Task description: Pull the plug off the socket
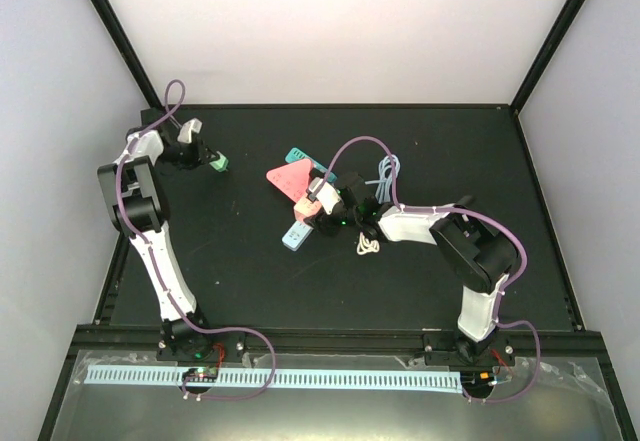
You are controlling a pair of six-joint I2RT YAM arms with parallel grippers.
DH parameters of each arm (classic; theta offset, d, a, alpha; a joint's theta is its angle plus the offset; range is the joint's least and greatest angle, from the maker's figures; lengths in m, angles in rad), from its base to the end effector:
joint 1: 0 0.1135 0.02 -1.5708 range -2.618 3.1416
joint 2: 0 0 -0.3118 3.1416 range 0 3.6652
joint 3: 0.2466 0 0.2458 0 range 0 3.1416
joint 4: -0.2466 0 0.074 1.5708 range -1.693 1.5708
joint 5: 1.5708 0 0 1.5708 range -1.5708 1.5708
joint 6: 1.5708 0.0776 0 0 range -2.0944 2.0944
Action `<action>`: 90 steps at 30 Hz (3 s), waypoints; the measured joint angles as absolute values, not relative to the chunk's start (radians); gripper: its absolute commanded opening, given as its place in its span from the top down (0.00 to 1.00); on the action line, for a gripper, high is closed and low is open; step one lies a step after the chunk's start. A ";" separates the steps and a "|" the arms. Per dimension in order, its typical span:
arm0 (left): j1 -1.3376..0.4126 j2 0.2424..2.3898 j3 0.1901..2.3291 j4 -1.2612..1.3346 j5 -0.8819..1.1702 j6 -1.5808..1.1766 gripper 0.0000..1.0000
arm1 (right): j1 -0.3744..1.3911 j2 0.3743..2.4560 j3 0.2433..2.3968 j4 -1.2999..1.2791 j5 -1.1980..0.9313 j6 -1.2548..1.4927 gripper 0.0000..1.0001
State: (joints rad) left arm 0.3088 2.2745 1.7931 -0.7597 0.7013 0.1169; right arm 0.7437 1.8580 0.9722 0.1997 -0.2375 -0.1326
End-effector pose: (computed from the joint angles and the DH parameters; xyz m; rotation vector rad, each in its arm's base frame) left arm 0.4953 0.1055 0.1679 -0.0902 2.5624 -0.8250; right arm 0.2976 0.2986 0.1712 -1.0930 2.0267 0.5891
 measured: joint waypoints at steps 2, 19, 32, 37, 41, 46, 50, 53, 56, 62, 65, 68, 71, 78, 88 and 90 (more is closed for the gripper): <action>0.310 2.275 1.794 -0.763 0.699 0.117 0.62 | 0.744 1.858 0.972 0.200 -0.238 -0.133 0.98; 0.322 2.234 1.761 -0.804 0.598 0.167 0.36 | 0.744 1.858 0.972 0.200 -0.239 -0.133 0.98; 0.253 1.755 1.401 -0.764 0.559 0.331 0.39 | 0.744 1.858 0.972 0.199 -0.239 -0.133 0.98; 0.177 1.636 1.285 -0.752 0.571 0.388 0.40 | 0.744 1.858 0.974 0.196 -0.239 -0.133 0.98; 0.109 1.514 1.184 -0.738 0.580 0.464 0.41 | 0.743 1.859 0.979 0.187 -0.240 -0.133 0.98; -0.010 1.333 1.028 -0.710 0.590 0.626 0.44 | 0.741 1.861 0.983 0.180 -0.248 -0.139 0.98; -0.100 1.187 0.860 -0.698 0.645 0.837 0.44 | 0.739 1.863 0.987 0.175 -0.254 -0.144 0.98; -0.150 1.138 0.779 -0.698 0.677 0.988 0.43 | 0.736 1.864 0.992 0.168 -0.263 -0.150 0.98; -0.188 1.139 0.749 -0.702 0.682 1.131 0.44 | 0.733 1.866 0.996 0.160 -0.273 -0.157 0.98; -0.259 1.142 0.728 -0.676 0.652 1.350 0.45 | 0.728 1.869 1.003 0.145 -0.300 -0.177 0.98; -0.296 1.152 0.709 -0.662 0.623 1.393 0.46 | 0.727 1.870 1.015 0.122 -0.310 -0.182 0.99; -0.342 1.174 0.691 -0.647 0.593 1.413 0.46 | 0.724 1.870 1.025 0.097 -0.317 -0.193 0.99; -0.374 1.197 0.680 -0.621 0.564 1.414 0.47 | 0.723 1.861 1.019 0.089 -0.318 -0.202 0.99; -0.471 1.240 0.667 -0.518 0.463 1.410 0.46 | 0.723 1.822 0.980 0.075 -0.324 -0.204 0.99; -0.546 1.388 0.692 -0.426 0.345 1.357 0.50 | 0.722 1.813 0.968 0.075 -0.329 -0.209 0.99; -0.553 1.417 0.712 -0.414 0.318 1.340 0.50 | 0.722 1.812 0.967 0.075 -0.331 -0.211 0.99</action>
